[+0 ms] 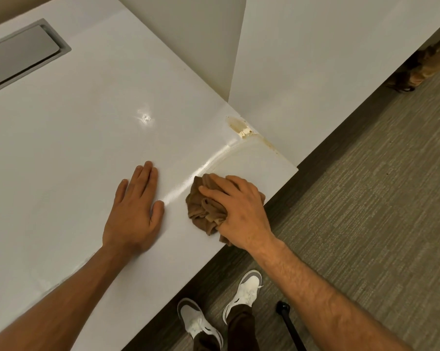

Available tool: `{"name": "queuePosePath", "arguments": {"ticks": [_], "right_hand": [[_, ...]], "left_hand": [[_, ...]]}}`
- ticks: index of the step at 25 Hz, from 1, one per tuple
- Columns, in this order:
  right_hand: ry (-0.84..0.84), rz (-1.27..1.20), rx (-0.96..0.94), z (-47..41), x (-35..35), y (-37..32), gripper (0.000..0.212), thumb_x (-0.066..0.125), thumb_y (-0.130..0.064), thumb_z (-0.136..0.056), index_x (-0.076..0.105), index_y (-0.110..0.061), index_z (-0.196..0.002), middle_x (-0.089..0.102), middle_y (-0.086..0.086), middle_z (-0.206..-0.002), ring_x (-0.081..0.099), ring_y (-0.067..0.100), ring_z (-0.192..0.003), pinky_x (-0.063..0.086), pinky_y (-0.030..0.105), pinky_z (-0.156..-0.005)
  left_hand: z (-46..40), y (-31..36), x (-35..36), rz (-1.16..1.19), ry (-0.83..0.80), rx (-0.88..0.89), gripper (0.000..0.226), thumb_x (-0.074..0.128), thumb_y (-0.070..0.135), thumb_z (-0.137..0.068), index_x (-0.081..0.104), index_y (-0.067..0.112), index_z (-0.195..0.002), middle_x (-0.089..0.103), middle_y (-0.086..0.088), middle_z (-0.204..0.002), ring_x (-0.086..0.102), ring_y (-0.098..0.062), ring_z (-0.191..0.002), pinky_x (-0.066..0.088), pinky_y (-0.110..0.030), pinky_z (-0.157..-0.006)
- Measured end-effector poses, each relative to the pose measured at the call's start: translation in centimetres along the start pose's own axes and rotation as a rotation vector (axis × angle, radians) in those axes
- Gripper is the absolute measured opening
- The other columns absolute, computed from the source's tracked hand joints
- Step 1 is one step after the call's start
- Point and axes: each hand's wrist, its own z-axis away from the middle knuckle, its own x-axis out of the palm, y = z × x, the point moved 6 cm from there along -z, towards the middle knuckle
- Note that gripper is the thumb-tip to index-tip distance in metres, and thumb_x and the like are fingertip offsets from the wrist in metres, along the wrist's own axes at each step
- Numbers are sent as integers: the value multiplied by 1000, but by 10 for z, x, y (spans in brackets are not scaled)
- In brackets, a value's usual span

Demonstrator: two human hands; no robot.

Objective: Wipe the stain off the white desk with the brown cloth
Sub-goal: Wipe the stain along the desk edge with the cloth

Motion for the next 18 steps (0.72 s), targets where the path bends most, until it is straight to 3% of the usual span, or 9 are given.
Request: {"name": "queuePosePath", "arguments": {"ticks": [7,9,11,13,15,17,18], "right_hand": [[-168,-122,-150,50,11,-21,54,84,-27,-77,70,-34,-128,59,-11,-146,49,17,-129,43,40,-104],[-285,-318,-34,58,6,-14,45,79,-23,-81,72,-32,-125,64,-17,-137,52,9,-125,47,34,-102],[-345,-627,228,47,-15,1,32,74,-19,-83,75,-27,-115,75,-10,-115,67,10,-108,59,37,-93],[-154,-838,446,20,-53,29,19,70,-16,-86,76,-27,-100,78,-1,-89,74,16,-82,64,37,-72],[175,-912,533,-14,-98,56,13,71,-20,-88,72,-32,-83,69,-7,-67,65,7,-59,55,23,-53],[431,-823,605,-47,-120,79,5,69,-24,-94,71,-28,-92,69,-8,-75,65,3,-61,55,26,-60],[474,-731,660,-61,-116,86,8,66,-25,-98,70,-21,-104,71,-3,-88,68,6,-73,59,32,-70]], "left_hand": [[0,0,-2,-13,-24,-4,71,22,39,-102,8,14,-167,3,-1,-176,-2,-15,-162,-1,-36,-130],[1,0,-2,-5,-26,-7,71,22,39,-102,6,15,-167,1,0,-176,-5,-14,-162,-4,-34,-130],[1,0,-4,5,-17,-10,71,23,39,-103,5,17,-168,0,3,-176,-5,-11,-162,-6,-31,-130],[1,0,-5,9,-3,-4,71,26,38,-103,7,18,-168,1,4,-176,-4,-10,-161,-9,-27,-129],[1,2,-6,22,5,-1,70,28,37,-103,10,17,-167,4,4,-176,-2,-9,-161,-9,-26,-128],[1,2,-8,29,2,-5,70,28,37,-103,11,17,-167,6,3,-176,-2,-9,-161,-8,-27,-129],[1,3,-9,31,0,-6,70,28,38,-103,11,17,-167,6,3,-176,-2,-9,-161,-8,-27,-129]]}}
